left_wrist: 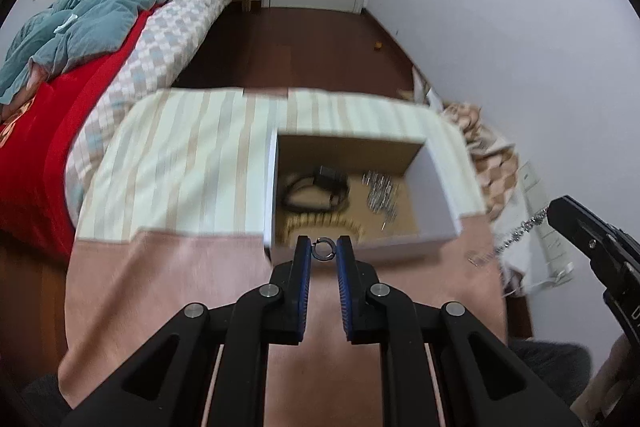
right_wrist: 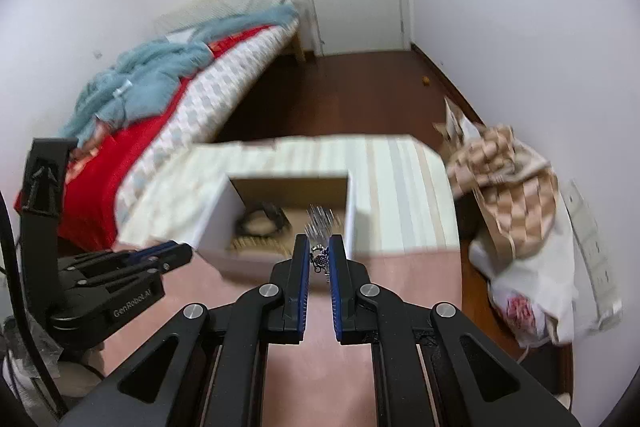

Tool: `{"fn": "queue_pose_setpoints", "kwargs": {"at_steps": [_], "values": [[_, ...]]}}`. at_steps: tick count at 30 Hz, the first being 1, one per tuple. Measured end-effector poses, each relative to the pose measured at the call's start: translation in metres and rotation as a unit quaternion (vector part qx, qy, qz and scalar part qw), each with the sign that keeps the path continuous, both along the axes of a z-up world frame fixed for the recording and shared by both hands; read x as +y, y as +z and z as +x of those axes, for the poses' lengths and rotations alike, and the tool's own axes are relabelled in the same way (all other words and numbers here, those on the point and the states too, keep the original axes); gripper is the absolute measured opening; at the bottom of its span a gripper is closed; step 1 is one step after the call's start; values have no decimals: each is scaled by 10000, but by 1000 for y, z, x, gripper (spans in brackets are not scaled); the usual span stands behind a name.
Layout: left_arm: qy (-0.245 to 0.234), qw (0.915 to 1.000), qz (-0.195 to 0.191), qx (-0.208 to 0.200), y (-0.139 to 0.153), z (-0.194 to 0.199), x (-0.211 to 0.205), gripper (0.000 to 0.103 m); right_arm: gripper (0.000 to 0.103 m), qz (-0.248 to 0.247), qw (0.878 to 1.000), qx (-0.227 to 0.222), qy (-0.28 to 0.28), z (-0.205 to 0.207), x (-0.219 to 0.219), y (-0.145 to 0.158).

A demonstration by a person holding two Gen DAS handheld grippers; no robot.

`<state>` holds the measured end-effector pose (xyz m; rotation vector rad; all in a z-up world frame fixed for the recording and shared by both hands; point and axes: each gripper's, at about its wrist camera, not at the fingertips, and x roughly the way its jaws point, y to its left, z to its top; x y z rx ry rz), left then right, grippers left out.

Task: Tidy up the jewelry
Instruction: 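Carry ring and charm bracelet into the white box and open both tools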

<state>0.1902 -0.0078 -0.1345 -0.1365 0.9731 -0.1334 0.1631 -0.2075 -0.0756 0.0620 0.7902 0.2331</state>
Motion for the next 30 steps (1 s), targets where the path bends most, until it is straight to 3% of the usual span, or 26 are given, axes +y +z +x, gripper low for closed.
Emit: {"fn": "queue_pose_setpoints", "kwargs": {"at_steps": [3,6,15,19,21,24,25,26,27,29,30], "values": [[-14,10000,-53,-44,10,16,4,10,10,-43,9998,-124,137,23,9,15],[-35,9996,-201,175,4,42,9,10,10,-63,9997,-8,239,50,18,12],[-81,9944,-261,1019,-51,101,13,10,10,-215,9950,924,325,117,29,-59],[80,9924,-266,1197,-55,114,13,12,10,-169,9918,1214,349,130,25,-76],[144,9934,-288,1097,-49,115,15,15,10,-121,9895,1384,396,134,24,-81],[246,9952,-169,937,-39,115,18,38,12,-126,9855,1641,425,138,21,-86],[282,9959,-127,853,-34,113,19,54,13,-144,9846,1695,412,138,21,-87],[325,9962,-75,800,-30,111,20,66,23,-131,9837,1749,397,137,19,-87],[345,9965,-54,756,-28,112,22,67,39,-94,9833,1777,383,136,17,-87],[398,9970,72,667,-23,106,25,68,55,-12,9831,1801,336,133,12,-84],[414,9969,113,663,-22,106,27,69,56,-31,9833,1797,300,132,11,-82]]}}
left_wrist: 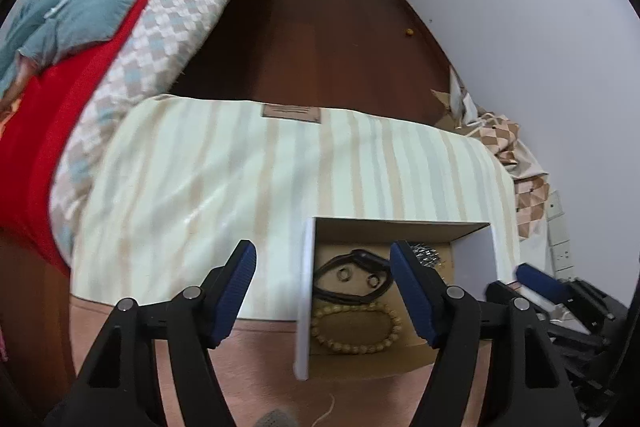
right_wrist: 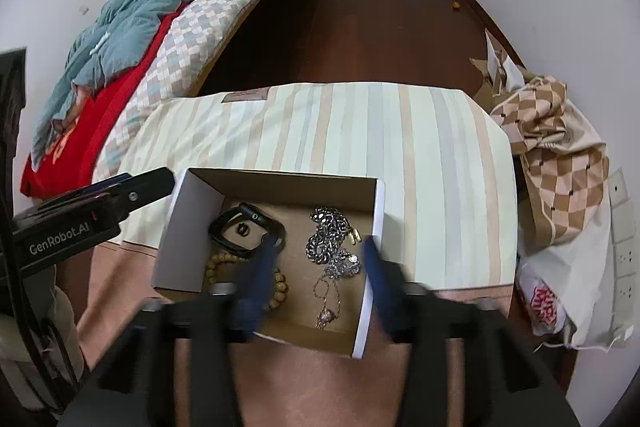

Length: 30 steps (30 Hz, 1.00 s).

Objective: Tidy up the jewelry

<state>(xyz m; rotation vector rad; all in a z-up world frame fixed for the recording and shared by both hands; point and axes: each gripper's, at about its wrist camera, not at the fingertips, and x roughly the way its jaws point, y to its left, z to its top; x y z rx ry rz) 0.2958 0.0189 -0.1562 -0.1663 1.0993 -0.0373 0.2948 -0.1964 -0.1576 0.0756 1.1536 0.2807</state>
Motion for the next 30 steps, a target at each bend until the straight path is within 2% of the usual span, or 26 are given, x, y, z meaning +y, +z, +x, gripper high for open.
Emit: {"fn": "queue_pose_setpoints", "kwargs": {"at_steps": [1,4,5,6,7,8,11,12,19,30], "values": [[35,10000,85,-28,2,-5,2,71,56,-33,10000,-11,-11,-1,-1,2],[107,9992,366,-88,3,-18,4,87,59,-187,9998,-6,-95,-9,-3,8],[138,9988,472,-92,3,-23,5,94,68,-275,9995,-4,-136,-13,-4,10],[143,9984,535,-93,3,-27,5,98,81,-324,9993,-20,-160,-16,-4,11],[154,9978,640,-94,3,-32,5,102,87,-475,9986,-40,-213,-21,-4,13],[195,9969,758,-97,2,-39,6,102,93,-558,9981,-25,-250,-25,-4,13],[227,9960,858,-81,1,-55,7,102,95,-684,9970,96,-346,-39,-6,12],[243,9960,858,-85,2,-61,8,102,102,-739,9965,89,-368,-43,-6,13],[291,9944,969,-302,26,-98,5,102,103,-1090,9916,-278,-633,-83,-4,46],[415,9898,882,-1042,113,-173,3,102,103,-1086,9847,-1148,-740,-165,-1,145]]}}
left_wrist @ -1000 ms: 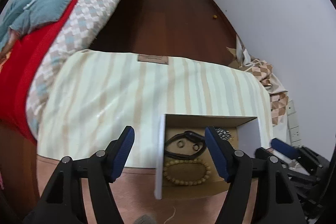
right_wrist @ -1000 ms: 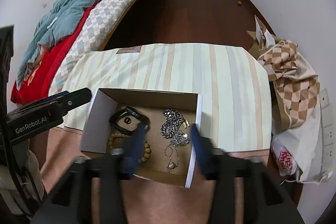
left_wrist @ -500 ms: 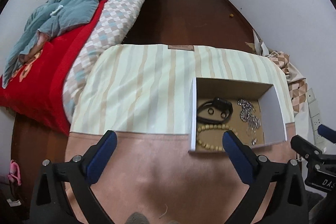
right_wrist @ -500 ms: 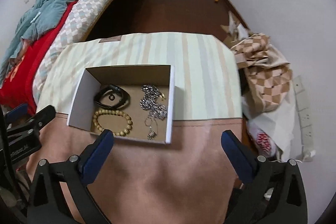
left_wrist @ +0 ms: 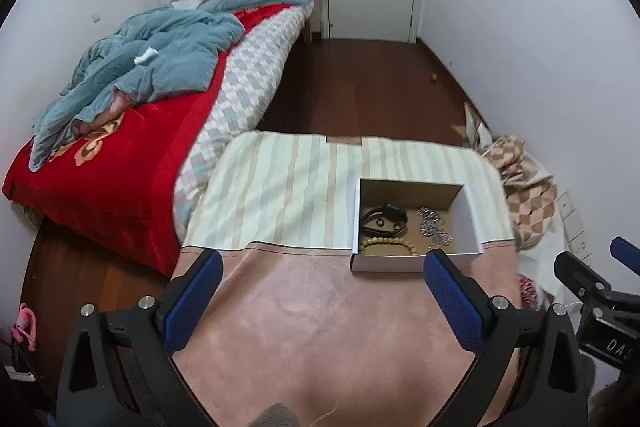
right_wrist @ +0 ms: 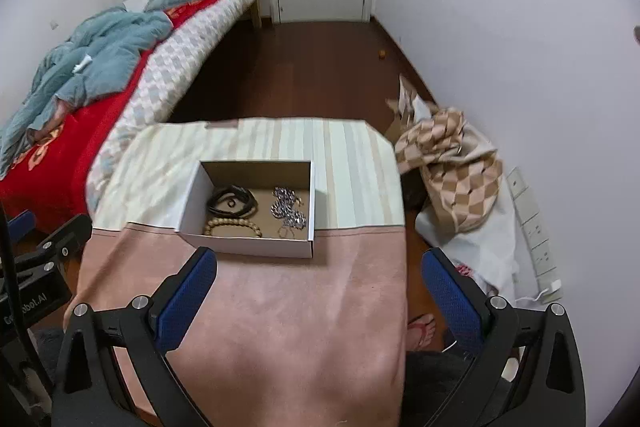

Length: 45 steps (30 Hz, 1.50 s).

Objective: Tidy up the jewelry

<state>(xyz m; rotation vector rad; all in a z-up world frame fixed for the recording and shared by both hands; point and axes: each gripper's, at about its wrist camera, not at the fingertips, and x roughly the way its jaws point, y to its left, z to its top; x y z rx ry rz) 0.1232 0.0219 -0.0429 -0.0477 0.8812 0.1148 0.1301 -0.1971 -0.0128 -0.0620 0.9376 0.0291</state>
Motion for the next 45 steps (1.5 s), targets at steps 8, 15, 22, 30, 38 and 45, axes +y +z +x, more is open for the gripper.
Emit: {"fn": "queue_pose_setpoints", "kwargs": {"at_steps": [8,15,22,30,38,45], "values": [[-56,9995,-54,-317,53,-44,0,102,103,-37,9980,-636,7,-51,-3,72],[-102,9989,-121,-433,79,-69,-3,102,103,9,9961,-879,43,-80,-8,109],[-185,9990,-155,-363,92,-75,-7,102,103,24,9966,-821,100,-88,-12,123],[-145,9998,-116,-97,87,-48,-8,102,103,-53,9980,-631,25,-56,-11,116],[-78,9998,-118,114,71,-18,-7,102,103,-145,9990,-430,27,-18,-2,101],[-32,9997,-24,222,59,-3,-9,102,103,-157,9997,-173,18,0,1,80]]}}
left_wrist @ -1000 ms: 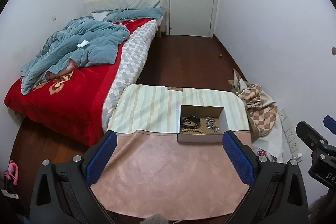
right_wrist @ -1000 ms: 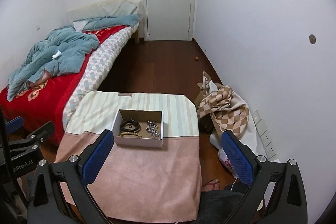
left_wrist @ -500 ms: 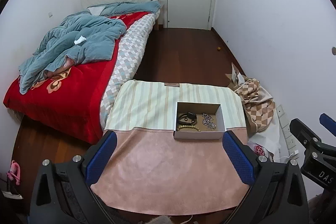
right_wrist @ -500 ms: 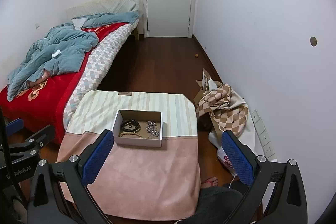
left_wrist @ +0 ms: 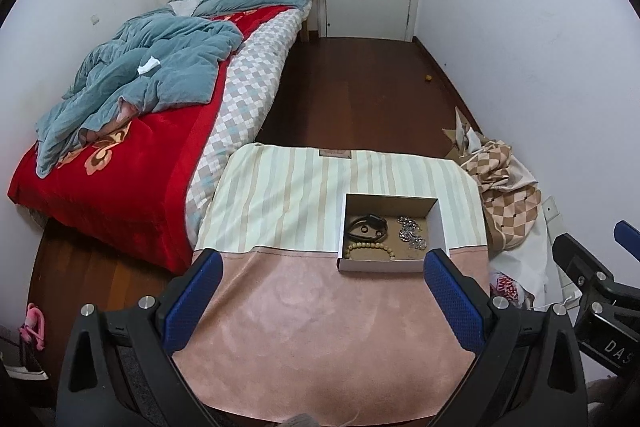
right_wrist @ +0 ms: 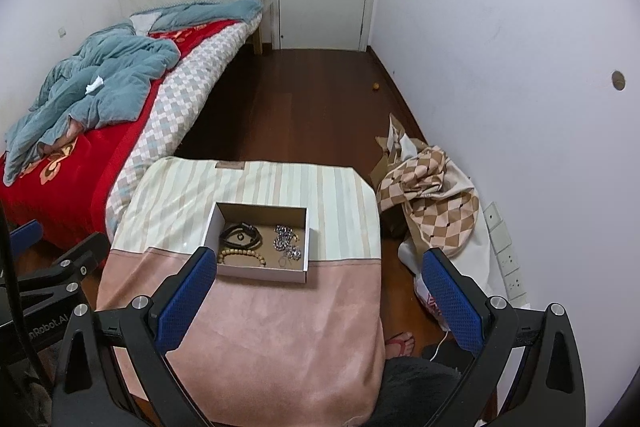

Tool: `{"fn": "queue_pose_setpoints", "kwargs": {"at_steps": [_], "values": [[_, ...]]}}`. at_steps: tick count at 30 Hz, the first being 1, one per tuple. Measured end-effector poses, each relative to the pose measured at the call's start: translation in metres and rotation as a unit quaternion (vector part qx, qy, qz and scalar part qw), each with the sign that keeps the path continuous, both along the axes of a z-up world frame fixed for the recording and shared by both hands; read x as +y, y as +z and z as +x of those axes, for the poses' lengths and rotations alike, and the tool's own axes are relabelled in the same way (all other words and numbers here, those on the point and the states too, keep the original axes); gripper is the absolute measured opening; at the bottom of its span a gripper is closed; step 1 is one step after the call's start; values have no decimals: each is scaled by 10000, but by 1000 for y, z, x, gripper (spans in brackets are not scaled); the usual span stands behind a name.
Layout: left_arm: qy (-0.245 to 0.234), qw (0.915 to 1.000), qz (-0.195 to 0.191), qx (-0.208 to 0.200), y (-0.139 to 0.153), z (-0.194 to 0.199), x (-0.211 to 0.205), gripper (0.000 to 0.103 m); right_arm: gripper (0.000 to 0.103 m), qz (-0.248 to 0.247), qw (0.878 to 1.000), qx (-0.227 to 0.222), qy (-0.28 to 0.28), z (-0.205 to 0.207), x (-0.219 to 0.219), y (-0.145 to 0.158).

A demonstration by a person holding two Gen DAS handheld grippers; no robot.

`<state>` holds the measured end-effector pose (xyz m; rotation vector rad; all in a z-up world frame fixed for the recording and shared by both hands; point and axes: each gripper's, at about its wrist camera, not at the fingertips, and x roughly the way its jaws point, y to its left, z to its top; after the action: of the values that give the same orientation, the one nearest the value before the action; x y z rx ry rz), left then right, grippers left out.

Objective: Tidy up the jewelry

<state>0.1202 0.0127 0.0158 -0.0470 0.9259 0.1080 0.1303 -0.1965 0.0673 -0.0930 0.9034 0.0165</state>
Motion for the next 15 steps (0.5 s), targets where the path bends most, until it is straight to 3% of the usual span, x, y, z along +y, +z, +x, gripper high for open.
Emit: {"fn": "queue_pose_setpoints", "kwargs": {"at_steps": [15], "values": [[-23,9999,25,116,-8,7,-3,102,103,-57,9997,216,-64,11,-1,-18]]}}
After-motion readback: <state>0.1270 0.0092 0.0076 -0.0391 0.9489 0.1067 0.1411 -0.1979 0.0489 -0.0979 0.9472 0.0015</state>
